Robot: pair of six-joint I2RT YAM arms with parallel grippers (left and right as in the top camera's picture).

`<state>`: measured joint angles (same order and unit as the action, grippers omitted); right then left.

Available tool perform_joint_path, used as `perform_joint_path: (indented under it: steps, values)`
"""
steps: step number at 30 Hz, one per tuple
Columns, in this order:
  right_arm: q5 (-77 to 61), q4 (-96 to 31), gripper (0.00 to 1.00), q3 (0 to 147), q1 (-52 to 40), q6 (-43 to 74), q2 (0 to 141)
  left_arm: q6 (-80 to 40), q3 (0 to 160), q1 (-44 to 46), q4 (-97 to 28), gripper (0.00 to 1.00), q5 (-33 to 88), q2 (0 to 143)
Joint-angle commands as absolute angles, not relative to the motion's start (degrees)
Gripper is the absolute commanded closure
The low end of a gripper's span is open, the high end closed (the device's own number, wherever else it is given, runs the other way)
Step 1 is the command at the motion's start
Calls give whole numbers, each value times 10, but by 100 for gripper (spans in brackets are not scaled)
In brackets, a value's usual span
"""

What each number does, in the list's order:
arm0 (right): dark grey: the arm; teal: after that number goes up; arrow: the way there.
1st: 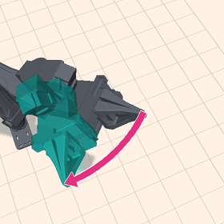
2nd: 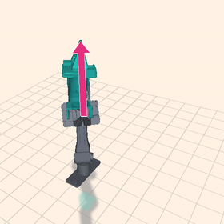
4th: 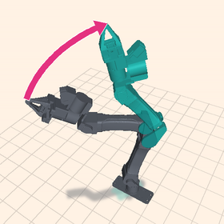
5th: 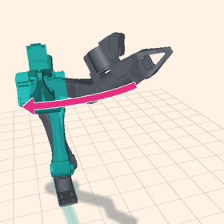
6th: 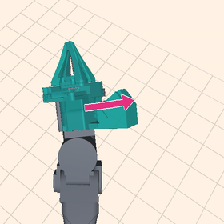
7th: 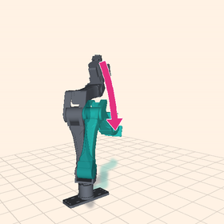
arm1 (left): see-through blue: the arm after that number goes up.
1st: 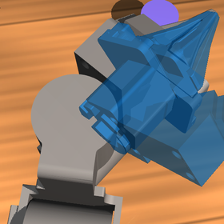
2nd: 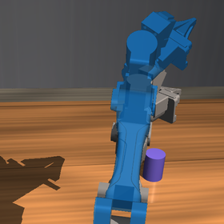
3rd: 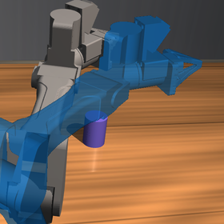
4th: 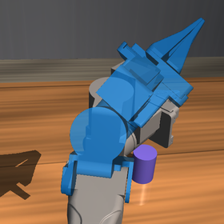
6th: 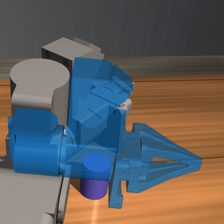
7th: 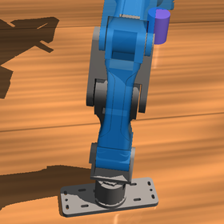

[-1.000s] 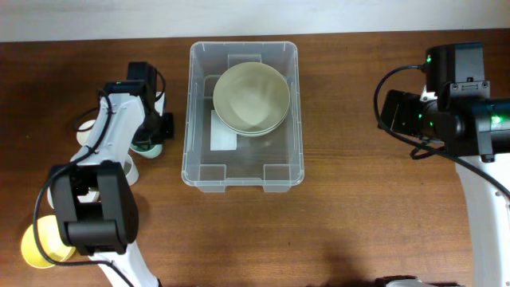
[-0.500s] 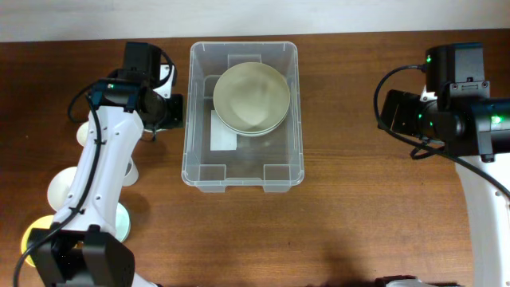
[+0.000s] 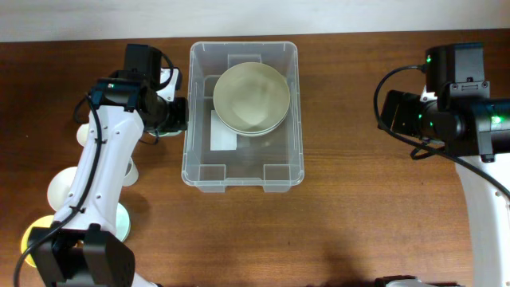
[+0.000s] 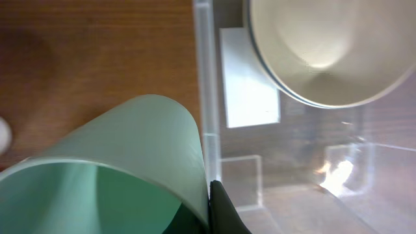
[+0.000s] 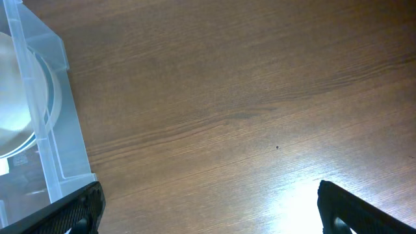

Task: Pack container
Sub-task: 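Move the left gripper to the mint green cup and grasp its rim, then carry the mint green cup into the container's front right corner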

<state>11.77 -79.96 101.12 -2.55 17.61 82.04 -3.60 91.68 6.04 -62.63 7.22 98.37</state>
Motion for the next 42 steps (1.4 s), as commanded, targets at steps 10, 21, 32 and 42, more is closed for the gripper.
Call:
perform_joint_path:
  steps: [10, 21, 32, 42]
  values:
    - [123, -800, 0, 1007, -22, 179, 821, -34, 920, 60, -637, 100, 129, 985]
    - [123, -800, 0, 1007, -22, 174, 821, -36, 982, 61, -639, 100, 6, 972]
    - [123, -794, 0, 1007, -22, 175, 821, -36, 1088, 189, -645, 100, 48, 972]
    - [123, -793, 1, 1007, -22, 175, 821, -107, 1087, 348, -678, 100, 65, 1073]
